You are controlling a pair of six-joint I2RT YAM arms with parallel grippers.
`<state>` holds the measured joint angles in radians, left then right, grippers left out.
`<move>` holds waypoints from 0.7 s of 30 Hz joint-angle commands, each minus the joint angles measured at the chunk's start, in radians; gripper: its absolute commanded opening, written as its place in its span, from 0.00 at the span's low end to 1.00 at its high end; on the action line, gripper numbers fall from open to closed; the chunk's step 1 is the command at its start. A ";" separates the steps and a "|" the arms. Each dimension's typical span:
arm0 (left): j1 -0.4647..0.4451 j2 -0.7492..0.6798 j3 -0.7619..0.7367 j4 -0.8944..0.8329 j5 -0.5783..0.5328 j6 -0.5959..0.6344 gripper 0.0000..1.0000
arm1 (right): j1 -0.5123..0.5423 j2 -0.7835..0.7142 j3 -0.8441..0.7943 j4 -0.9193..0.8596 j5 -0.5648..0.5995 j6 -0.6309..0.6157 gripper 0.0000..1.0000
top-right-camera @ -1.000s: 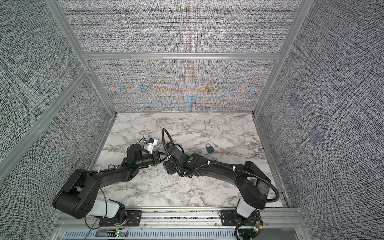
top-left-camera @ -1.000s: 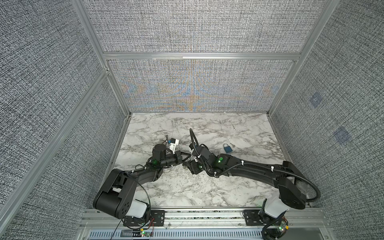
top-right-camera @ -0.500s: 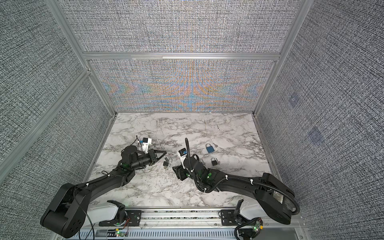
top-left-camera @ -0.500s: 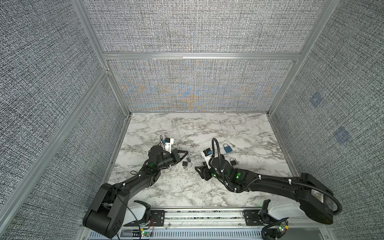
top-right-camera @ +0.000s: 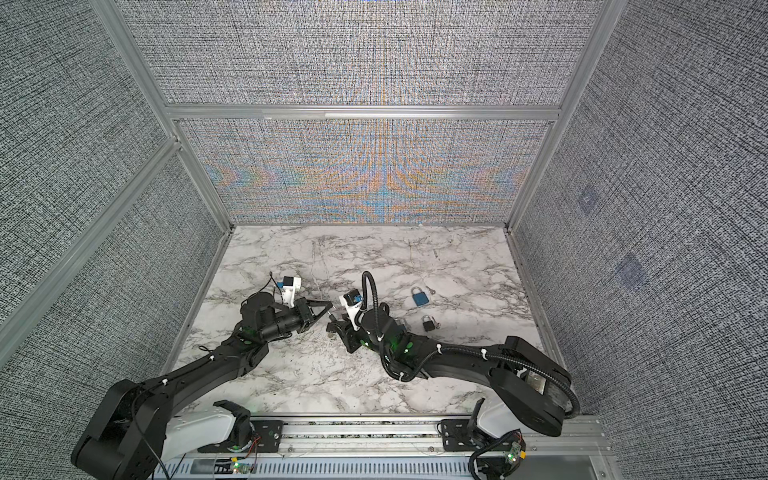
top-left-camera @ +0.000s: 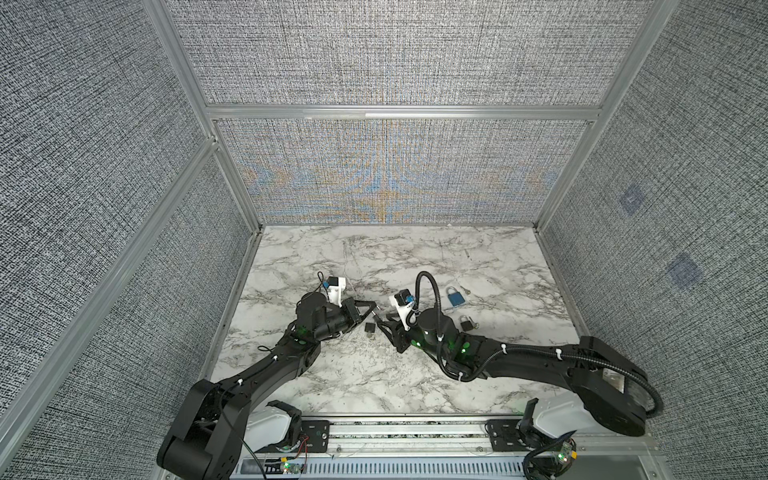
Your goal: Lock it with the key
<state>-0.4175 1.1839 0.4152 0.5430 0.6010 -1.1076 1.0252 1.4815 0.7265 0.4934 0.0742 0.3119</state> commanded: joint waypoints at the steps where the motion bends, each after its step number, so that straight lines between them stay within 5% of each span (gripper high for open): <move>1: -0.002 -0.002 0.009 0.005 -0.009 -0.010 0.00 | 0.000 0.020 0.020 0.032 -0.002 -0.025 0.34; 21: -0.001 -0.016 0.013 0.013 -0.007 -0.024 0.00 | -0.020 0.070 0.058 0.018 -0.002 -0.015 0.22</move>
<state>-0.4183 1.1740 0.4259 0.5407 0.5945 -1.1290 1.0084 1.5486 0.7780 0.4969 0.0708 0.2928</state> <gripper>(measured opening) 0.082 0.216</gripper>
